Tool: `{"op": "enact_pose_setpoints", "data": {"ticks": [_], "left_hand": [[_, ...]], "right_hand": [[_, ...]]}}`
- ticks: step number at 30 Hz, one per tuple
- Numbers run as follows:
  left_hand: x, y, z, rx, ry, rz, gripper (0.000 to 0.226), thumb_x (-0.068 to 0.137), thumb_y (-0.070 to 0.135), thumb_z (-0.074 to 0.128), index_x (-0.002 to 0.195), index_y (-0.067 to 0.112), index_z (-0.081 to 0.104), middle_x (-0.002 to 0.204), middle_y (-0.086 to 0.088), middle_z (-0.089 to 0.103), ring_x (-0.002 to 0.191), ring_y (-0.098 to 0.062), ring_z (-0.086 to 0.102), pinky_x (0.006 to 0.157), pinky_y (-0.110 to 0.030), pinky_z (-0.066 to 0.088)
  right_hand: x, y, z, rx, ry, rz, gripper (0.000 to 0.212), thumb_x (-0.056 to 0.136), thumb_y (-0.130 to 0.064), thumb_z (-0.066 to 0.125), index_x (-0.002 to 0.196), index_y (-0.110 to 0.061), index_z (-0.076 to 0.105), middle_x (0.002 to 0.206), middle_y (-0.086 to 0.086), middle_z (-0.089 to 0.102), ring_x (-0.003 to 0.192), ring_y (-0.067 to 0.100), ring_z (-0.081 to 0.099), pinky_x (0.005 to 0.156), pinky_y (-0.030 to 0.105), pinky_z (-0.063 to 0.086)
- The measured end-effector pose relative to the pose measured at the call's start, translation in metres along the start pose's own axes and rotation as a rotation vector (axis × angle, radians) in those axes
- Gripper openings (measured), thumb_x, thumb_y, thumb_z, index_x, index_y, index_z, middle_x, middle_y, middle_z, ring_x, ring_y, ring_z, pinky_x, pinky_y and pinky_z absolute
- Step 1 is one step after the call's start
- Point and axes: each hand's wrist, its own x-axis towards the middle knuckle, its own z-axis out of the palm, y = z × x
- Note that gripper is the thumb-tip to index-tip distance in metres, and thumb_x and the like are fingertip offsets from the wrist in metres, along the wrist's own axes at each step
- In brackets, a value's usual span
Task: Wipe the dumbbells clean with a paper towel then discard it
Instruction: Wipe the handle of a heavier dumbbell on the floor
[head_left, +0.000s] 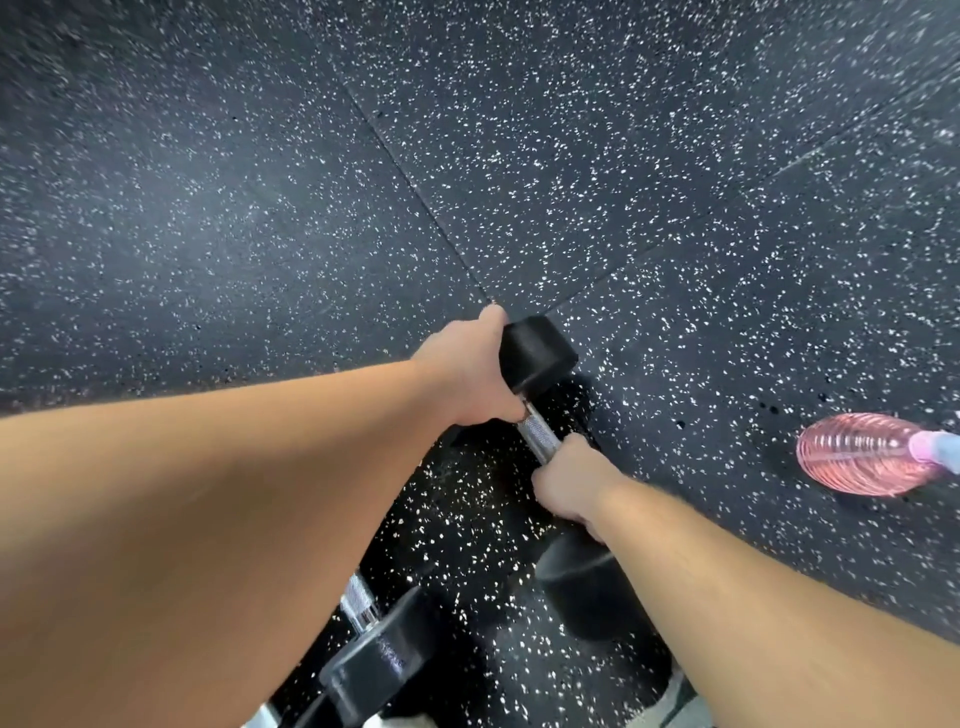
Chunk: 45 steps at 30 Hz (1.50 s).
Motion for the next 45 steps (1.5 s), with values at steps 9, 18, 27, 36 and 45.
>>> {"op": "enact_pose_setpoints", "data": {"ticks": [9, 18, 27, 36, 45], "left_hand": [[0.015, -0.008, -0.016, -0.183, -0.127, -0.213, 0.066, 0.091, 0.062, 0.043, 0.139, 0.016, 0.036, 0.127, -0.009, 0.054, 0.111, -0.032, 0.053, 0.084, -0.04, 0.038], [0.024, -0.012, 0.022, -0.256, 0.193, -0.355, 0.047, 0.09, 0.053, 0.033, 0.114, 0.024, 0.061, 0.109, -0.006, 0.064, 0.1, -0.032, 0.056, 0.078, -0.037, 0.039], [0.017, -0.023, 0.033, -0.295, 0.435, -0.324, 0.034, 0.086, 0.047, 0.042, 0.067, 0.021, 0.05, 0.068, 0.004, 0.057, 0.066, -0.018, 0.051, 0.056, -0.029, 0.031], [0.021, -0.023, 0.035, -0.301, 0.428, -0.327, 0.034, 0.087, 0.049, 0.042, 0.069, 0.022, 0.053, 0.07, 0.005, 0.059, 0.068, -0.016, 0.053, 0.057, -0.03, 0.033], [0.023, -0.022, 0.035, -0.291, 0.444, -0.317, 0.032, 0.087, 0.048, 0.043, 0.067, 0.024, 0.052, 0.069, 0.006, 0.057, 0.078, -0.028, 0.056, 0.062, -0.032, 0.036]], "right_hand": [[-0.011, -0.017, -0.006, -0.08, -0.198, -0.079, 0.012, 0.103, -0.007, 0.036, 0.108, -0.001, 0.045, 0.113, 0.016, 0.047, 0.119, 0.037, 0.053, 0.098, 0.037, 0.043], [0.027, 0.02, 0.009, 0.29, -0.106, -0.118, 0.025, 0.094, -0.024, 0.055, 0.115, -0.038, 0.059, 0.109, 0.0, 0.069, 0.098, 0.025, 0.068, 0.088, 0.048, 0.057], [0.03, -0.011, 0.015, 0.353, 0.147, -0.12, 0.013, 0.097, -0.023, 0.052, 0.104, -0.024, 0.062, 0.102, 0.0, 0.065, 0.086, 0.019, 0.057, 0.062, 0.028, 0.038], [0.026, -0.023, 0.007, 0.342, 0.004, -0.098, 0.021, 0.1, -0.036, 0.049, 0.112, -0.024, 0.062, 0.106, 0.005, 0.067, 0.094, 0.026, 0.06, 0.081, 0.032, 0.047], [0.074, -0.012, 0.018, 0.51, -0.167, -0.121, 0.044, 0.075, -0.027, 0.063, 0.117, -0.022, 0.052, 0.111, 0.012, 0.069, 0.106, 0.035, 0.067, 0.095, 0.053, 0.053]]}}
